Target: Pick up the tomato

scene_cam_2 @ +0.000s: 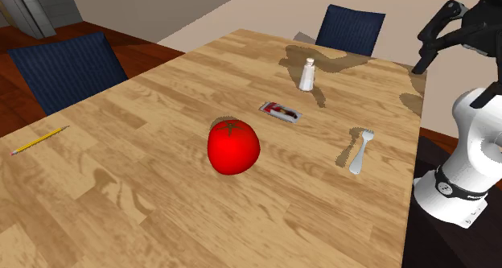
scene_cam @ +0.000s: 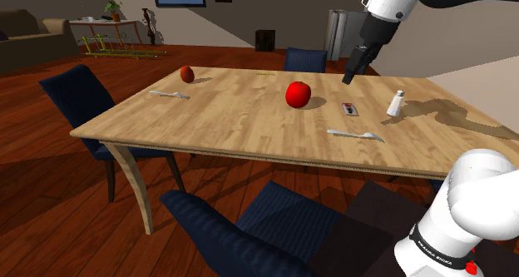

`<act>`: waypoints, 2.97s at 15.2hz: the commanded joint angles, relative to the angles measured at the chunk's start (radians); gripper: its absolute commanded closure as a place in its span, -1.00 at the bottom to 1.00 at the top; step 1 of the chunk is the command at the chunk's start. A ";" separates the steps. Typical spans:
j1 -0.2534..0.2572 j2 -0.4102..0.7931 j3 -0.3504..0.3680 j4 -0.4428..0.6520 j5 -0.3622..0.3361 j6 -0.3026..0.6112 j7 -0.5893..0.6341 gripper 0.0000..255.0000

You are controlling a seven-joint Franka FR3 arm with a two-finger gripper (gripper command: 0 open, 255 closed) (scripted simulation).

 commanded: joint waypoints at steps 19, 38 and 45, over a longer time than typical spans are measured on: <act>-0.017 0.748 -0.238 0.579 0.092 0.033 -0.285 -1.00; -0.105 1.168 -0.277 0.953 0.229 -0.013 -0.415 1.00; -0.105 1.169 -0.277 0.954 0.229 -0.013 -0.415 1.00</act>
